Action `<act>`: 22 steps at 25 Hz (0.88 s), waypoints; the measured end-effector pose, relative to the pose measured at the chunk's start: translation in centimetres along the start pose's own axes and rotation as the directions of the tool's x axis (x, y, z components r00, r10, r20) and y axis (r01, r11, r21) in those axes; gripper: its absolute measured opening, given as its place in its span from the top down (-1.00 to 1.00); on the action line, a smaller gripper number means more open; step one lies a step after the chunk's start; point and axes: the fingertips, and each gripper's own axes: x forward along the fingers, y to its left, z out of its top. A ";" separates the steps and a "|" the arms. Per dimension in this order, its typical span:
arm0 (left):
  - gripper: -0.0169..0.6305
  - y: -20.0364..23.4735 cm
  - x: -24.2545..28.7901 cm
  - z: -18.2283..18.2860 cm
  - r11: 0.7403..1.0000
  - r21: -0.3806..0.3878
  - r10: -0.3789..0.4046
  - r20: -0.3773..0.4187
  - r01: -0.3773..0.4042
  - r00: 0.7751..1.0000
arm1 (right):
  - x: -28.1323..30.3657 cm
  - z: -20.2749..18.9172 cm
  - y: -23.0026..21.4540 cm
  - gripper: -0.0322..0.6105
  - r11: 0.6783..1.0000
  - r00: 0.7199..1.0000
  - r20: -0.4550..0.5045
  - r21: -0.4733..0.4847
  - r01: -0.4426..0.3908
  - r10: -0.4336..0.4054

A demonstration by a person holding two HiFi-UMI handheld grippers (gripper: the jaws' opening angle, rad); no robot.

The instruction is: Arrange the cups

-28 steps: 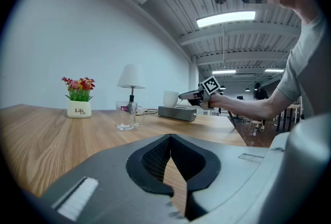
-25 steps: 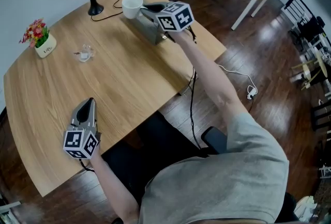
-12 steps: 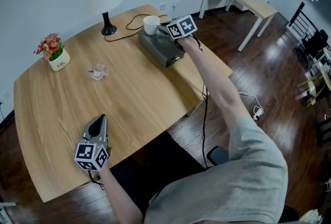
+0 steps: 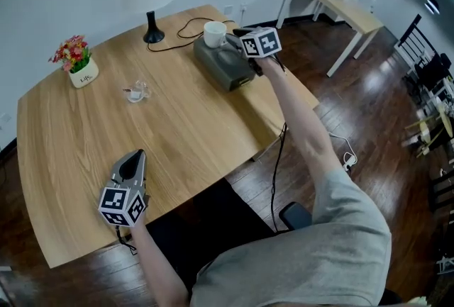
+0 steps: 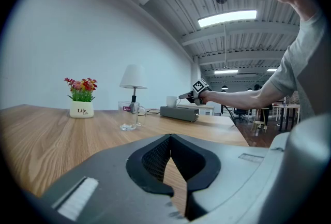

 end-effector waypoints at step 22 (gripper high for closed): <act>0.94 0.0 0.0 0.0 1.000 0.001 -0.002 0.004 0.002 1.000 | 6.1 1.5 33.7 0.22 0.895 0.927 -0.063 -0.245 -0.373 0.369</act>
